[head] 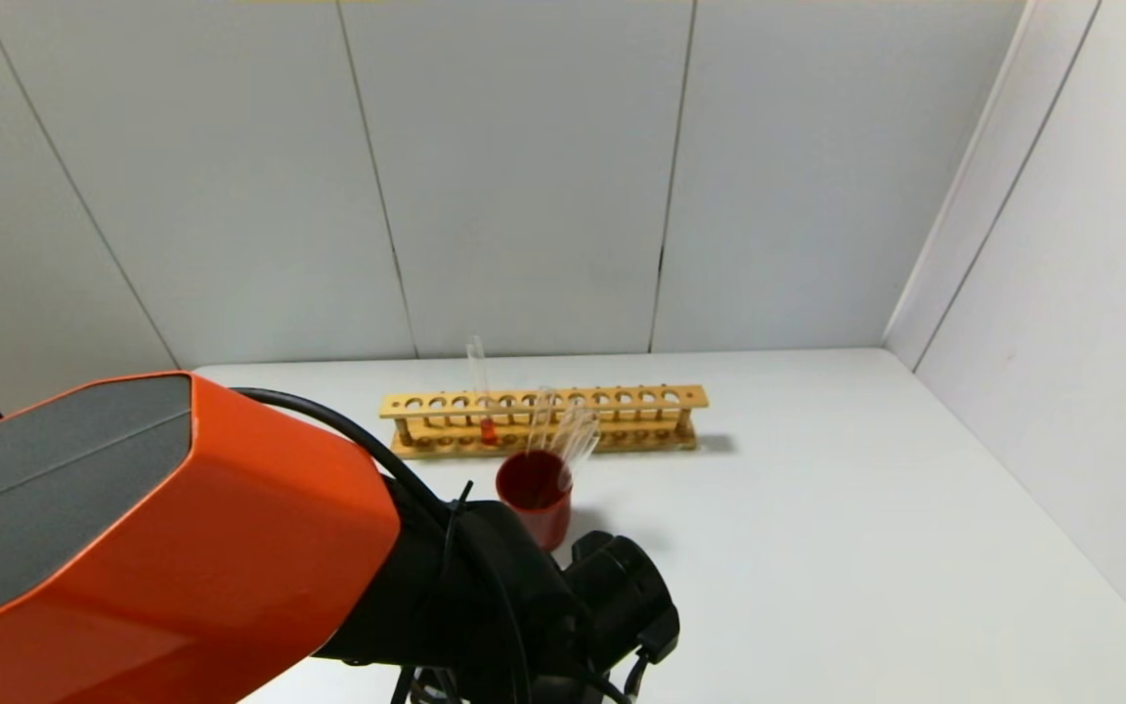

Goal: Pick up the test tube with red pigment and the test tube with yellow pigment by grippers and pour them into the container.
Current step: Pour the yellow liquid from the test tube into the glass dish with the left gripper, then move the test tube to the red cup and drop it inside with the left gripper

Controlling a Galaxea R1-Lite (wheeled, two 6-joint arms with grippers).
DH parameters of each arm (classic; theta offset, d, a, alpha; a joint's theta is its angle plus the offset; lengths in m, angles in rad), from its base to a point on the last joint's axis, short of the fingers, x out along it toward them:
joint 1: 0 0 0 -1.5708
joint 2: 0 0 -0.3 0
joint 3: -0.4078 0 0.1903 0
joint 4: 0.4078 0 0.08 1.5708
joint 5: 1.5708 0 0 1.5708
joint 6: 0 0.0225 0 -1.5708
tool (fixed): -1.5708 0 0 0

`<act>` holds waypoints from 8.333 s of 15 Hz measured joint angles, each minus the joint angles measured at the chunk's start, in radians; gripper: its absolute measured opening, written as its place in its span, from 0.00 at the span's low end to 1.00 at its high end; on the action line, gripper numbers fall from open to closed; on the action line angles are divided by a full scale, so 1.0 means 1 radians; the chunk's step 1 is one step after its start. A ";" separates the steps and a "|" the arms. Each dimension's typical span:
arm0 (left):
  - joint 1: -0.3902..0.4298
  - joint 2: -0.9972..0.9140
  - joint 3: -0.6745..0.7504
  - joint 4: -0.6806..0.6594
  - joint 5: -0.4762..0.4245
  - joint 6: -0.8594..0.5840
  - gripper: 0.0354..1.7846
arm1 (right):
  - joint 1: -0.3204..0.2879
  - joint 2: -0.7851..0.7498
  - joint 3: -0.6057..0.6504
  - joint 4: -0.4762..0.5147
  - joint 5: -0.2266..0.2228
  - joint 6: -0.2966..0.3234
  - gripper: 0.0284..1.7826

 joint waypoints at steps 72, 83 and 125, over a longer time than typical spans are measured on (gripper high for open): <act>0.003 -0.118 -0.055 0.164 0.008 -0.136 0.16 | 0.000 0.000 0.000 0.000 0.000 0.000 0.95; 0.061 -0.362 0.187 -0.236 -0.310 -0.374 0.16 | -0.001 0.000 0.000 0.000 0.000 0.000 0.95; 0.372 -0.395 0.276 -1.114 -0.826 -0.842 0.16 | 0.000 0.000 0.000 0.000 0.000 0.000 0.95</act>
